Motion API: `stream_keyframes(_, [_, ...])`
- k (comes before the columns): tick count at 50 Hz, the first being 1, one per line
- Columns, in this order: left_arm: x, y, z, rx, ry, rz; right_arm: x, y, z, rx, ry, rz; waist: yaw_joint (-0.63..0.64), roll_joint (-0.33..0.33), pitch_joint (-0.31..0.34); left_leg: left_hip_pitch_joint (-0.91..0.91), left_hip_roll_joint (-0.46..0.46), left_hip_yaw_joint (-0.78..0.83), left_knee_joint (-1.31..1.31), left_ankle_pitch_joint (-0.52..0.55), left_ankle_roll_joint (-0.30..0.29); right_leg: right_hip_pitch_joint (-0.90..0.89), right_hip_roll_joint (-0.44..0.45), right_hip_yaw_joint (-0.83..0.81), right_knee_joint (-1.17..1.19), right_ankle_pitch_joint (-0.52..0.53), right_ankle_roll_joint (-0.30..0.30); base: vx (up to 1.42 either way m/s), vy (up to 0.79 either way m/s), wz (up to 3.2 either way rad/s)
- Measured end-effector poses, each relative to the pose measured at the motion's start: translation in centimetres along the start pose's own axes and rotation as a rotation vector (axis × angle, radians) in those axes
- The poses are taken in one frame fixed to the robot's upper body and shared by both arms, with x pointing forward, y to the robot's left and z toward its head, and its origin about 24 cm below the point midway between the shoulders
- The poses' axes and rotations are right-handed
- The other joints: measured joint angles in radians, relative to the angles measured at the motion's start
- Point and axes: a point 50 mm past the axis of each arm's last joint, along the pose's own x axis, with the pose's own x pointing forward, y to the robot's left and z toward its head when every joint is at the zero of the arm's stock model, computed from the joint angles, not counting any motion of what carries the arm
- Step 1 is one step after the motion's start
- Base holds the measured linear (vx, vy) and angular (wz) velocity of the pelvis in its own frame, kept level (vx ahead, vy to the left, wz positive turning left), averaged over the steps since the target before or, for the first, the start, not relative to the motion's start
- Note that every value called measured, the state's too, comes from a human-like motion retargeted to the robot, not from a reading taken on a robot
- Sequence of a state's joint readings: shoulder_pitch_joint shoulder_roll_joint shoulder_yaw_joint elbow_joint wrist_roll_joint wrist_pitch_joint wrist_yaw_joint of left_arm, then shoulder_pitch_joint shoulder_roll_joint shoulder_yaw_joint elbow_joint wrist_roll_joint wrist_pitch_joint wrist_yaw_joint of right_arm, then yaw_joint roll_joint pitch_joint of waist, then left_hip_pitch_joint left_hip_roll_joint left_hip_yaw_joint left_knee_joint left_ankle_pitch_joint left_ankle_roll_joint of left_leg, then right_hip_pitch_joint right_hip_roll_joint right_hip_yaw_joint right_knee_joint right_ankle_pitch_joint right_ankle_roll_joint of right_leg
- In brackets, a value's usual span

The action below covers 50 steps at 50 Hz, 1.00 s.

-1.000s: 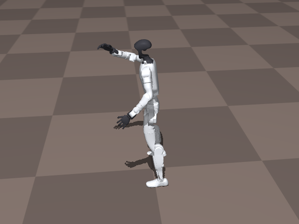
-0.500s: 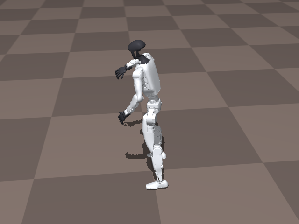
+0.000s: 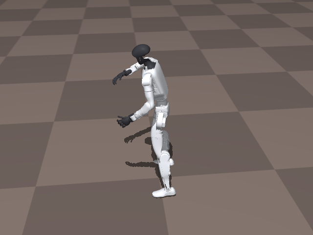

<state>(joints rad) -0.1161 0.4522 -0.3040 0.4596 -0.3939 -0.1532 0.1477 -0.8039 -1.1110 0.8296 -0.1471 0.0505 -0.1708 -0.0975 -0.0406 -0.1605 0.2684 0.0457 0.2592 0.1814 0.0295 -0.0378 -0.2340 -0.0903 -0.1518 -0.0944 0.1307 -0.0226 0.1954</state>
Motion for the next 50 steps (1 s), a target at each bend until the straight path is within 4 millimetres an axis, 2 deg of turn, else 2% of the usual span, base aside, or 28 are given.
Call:
stream_keyframes(6, [-1.3, 2.0, -1.9, -0.125, 0.060, 0.178, 5.3, 0.8, 9.6, 0.277, -0.427, -0.085, 0.182, -0.059, 0.067, -0.084, -0.012, -0.141, 0.061, -0.012, 0.000, 0.022, -0.027, -0.111, 0.038, -0.023, -0.007, -0.04, 0.02, 1.05])
stream_keyframes(8, [-2.2, 3.0, -3.1, -0.160, 0.097, 0.244, 6.7, 1.4, 12.3, 0.388, -0.533, -0.071, 0.251, -0.074, 0.086, -0.169, -0.018, -0.198, 0.168, -0.046, -0.011, -0.005, -0.053, -0.175, 0.129, -0.060, -0.017, -0.02, 0.02, 1.60])
stream_keyframes(13, [-3.3, 6.7, -3.9, -0.206, 0.144, 0.431, 10.5, 4.3, 17.6, 0.611, -0.627, 0.005, 0.409, -0.088, 0.198, -0.273, -0.062, -0.420, 0.132, -0.004, -0.013, 0.007, -0.078, -0.351, 0.176, -0.096, -0.041, -0.05, -0.01, 2.05])
stream_keyframes(15, [-3.8, 7.4, -4.5, -0.138, 0.161, 0.458, 11.3, 7.1, 18.8, 0.638, -0.590, 0.144, 0.468, -0.078, 0.235, -0.339, -0.089, -0.489, 0.145, 0.004, -0.011, -0.034, -0.115, -0.426, 0.280, -0.139, -0.042, -0.05, -0.02, 2.09])
stream_keyframes(17, [-4.2, 8.3, -4.9, -0.179, 0.181, 0.514, 11.7, 9.0, 19.5, 0.637, -0.561, 0.237, 0.519, -0.064, 0.250, -0.415, -0.105, -0.583, 0.091, 0.072, -0.019, -0.082, -0.125, -0.497, 0.306, -0.151, -0.048, -0.12, -0.08, 2.02])
stream_keyframes(20, [-5.6, 9.0, -6.6, -0.248, 0.247, 0.566, 11.7, 11.5, 19.2, 0.609, -0.504, 0.346, 0.593, -0.028, 0.252, -0.534, -0.120, -0.687, 0.064, 0.119, -0.028, -0.160, -0.140, -0.593, 0.376, -0.190, -0.073, -0.10, -0.08, 1.64])
stream_keyframes(23, [-8.1, 9.2, -9.4, -0.307, 0.357, 0.613, 11.9, 13.6, 18.3, 0.583, -0.433, 0.425, 0.638, 0.000, 0.252, -0.631, -0.127, -0.753, 0.040, 0.160, -0.028, -0.230, -0.144, -0.656, 0.416, -0.214, -0.093, -0.10, -0.06, 1.02])
stream_keyframes(25, [-10.1, 9.3, -11.4, -0.325, 0.446, 0.634, 12.2, 14.6, 18.2, 0.533, -0.413, 0.481, 0.639, -0.006, 0.252, -0.691, -0.111, -0.784, 0.020, 0.185, -0.028, -0.280, -0.125, -0.681, 0.423, -0.220, -0.113, -0.10, -0.10, 0.45])
stream_keyframes(27, [-12.8, 9.0, -13.8, -0.272, 0.576, 0.632, 12.6, 14.7, 16.9, 0.546, -0.358, 0.480, 0.629, -0.006, 0.252, -0.725, -0.101, -0.804, 0.011, 0.202, -0.028, -0.309, -0.116, -0.698, 0.437, -0.228, -0.120, -0.10, -0.10, 0.30])
stream_keyframes(30, [-16.8, 7.9, -16.9, -0.141, 0.776, 0.524, 12.9, 13.4, 12.9, 0.640, -0.226, 0.348, 0.633, 0.005, 0.252, -0.730, -0.112, -0.803, 0.023, 0.199, -0.028, -0.317, -0.131, -0.696, 0.466, -0.238, -0.090, -0.08, -0.09, 0.10])
stream_keyframes(32, [-19.0, 7.1, -18.3, -0.040, 0.888, 0.409, 12.7, 11.8, 10.5, 0.636, -0.176, 0.303, 0.621, -0.003, 0.252, -0.718, -0.109, -0.789, 0.041, 0.188, -0.028, -0.314, -0.132, -0.679, 0.478, -0.242, -0.078, -0.08, -0.11, -0.30])
stream_keyframes(35, [-21.3, 5.7, -19.7, 0.075, 1.007, 0.209, 11.8, 8.3, 7.2, 0.571, -0.130, 0.290, 0.604, -0.016, 0.252, -0.672, -0.104, -0.749, 0.080, 0.156, -0.028, -0.287, -0.132, -0.635, 0.489, -0.244, -0.060, -0.07, -0.11, -0.59])
stream_keyframes(38, [-22.0, 4.5, -20.1, 0.118, 1.046, 0.064, 10.4, 3.3, 4.7, 0.489, -0.086, 0.282, 0.589, -0.023, 0.252, -0.583, -0.090, -0.689, 0.117, 0.116, -0.028, -0.228, -0.126, -0.577, 0.483, -0.242, -0.044, -0.03, -0.10, -0.90])
stream_keyframes(40, [-21.7, 4.1, -20.1, 0.133, 1.032, 0.035, 9.3, -1.2, 3.1, 0.452, -0.044, 0.180, 0.578, -0.024, 0.252, -0.503, -0.075, -0.641, 0.128, 0.092, -0.028, -0.175, -0.118, -0.533, 0.470, -0.236, -0.034, 0.03, -0.09, -1.08])
stream_keyframes(42, [-20.7, 4.6, -19.6, 0.148, 0.985, 0.081, 8.3, -7.1, 1.3, 0.424, 0.004, -0.093, 0.562, -0.024, 0.252, -0.407, -0.058, -0.588, 0.118, 0.075, -0.028, -0.113, -0.110, -0.490, 0.450, -0.229, -0.024, 0.08, -0.07, -1.14])
stream_keyframes(44, [-19.5, 5.6, -18.7, 0.130, 0.932, 0.134, 6.7, -13.7, -0.3, 0.427, 0.047, -0.493, 0.537, -0.026, 0.241, -0.310, -0.045, -0.535, 0.094, 0.067, -0.028, -0.052, -0.105, -0.452, 0.424, -0.218, -0.015, 0.12, -0.03, -1.06])
stream_keyframes(47, [-18.6, 6.9, -18.1, 0.154, 0.888, 0.246, 2.0, -22.6, -2.2, 0.503, 0.068, -1.096, 0.474, -0.018, 0.161, -0.205, -0.037, -0.470, 0.058, 0.059, -0.028, 0.011, -0.100, -0.405, 0.380, -0.201, -0.006, 0.17, 0.03, -0.83])
stream_keyframes(48, [-18.2, 7.5, -17.9, 0.159, 0.881, 0.288, 0.2, -24.9, -2.5, 0.615, 0.051, -1.315, 0.449, -0.013, 0.129, -0.177, -0.038, -0.451, 0.045, 0.058, -0.028, 0.030, -0.099, -0.392, 0.361, -0.193, -0.002, 0.18, 0.05, -0.64])
stream_keyframes(50, [-17.3, 8.4, -17.3, 0.174, 0.852, 0.333, -3.9, -28.9, -2.1, 0.697, 0.009, -1.617, 0.400, 0.007, 0.075, -0.145, -0.031, -0.418, 0.057, 0.025, -0.028, 0.052, -0.098, -0.382, 0.362, -0.202, -0.007, 0.18, 0.04, -0.49])
